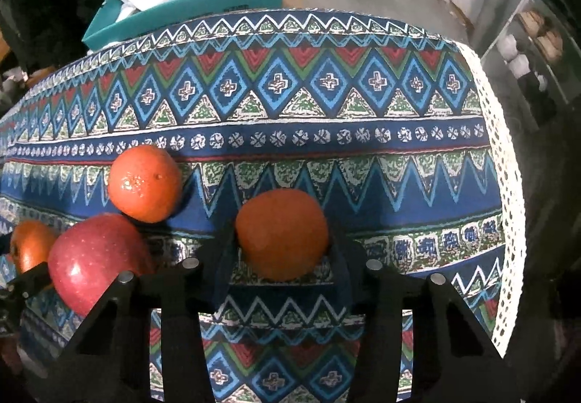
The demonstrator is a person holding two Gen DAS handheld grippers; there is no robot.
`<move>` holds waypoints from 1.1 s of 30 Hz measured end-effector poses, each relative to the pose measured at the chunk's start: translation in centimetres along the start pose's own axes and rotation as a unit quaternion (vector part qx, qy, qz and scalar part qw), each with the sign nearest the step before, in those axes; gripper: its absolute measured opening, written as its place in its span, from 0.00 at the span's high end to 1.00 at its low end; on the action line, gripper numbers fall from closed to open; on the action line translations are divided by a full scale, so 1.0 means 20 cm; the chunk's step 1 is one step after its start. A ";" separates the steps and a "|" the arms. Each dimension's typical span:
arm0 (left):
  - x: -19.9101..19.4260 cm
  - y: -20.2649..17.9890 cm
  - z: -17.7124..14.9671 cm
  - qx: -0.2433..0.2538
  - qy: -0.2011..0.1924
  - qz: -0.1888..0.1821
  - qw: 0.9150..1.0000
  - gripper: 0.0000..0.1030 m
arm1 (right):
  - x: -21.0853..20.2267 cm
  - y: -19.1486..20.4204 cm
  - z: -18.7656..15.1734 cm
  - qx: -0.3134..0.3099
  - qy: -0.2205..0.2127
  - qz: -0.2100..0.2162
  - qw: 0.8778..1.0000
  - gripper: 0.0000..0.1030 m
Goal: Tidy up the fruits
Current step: 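Close left gripper on large orange while right gripper closes on another orange, then lift and carry orange with left gripper while right gripper carries its orange to bowl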
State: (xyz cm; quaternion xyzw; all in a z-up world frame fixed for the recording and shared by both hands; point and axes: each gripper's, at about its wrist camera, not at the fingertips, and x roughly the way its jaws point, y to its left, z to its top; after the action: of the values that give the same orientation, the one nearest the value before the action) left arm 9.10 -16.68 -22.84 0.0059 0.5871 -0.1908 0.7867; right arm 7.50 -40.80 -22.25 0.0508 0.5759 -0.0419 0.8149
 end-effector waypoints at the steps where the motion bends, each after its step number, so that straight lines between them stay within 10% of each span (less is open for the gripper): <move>1: 0.00 0.00 0.00 0.000 0.000 0.000 1.000 0.16 | 0.00 0.00 0.00 0.000 -0.001 0.000 1.000 0.55; 6: 0.02 0.00 -0.01 0.008 0.000 -0.018 1.000 0.35 | -0.04 -0.01 -0.02 0.002 -0.013 -0.002 1.000 0.56; 33: -0.42 0.00 -0.01 0.035 -0.085 -0.012 0.996 0.36 | -0.52 0.25 -0.02 -0.020 -0.117 0.024 0.993 0.57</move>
State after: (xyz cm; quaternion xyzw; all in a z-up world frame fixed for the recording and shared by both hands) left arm 6.96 -14.18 -15.16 0.0100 0.5109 -0.2202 0.8309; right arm 4.25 -35.58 -12.44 0.0435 0.4756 -0.0163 0.8785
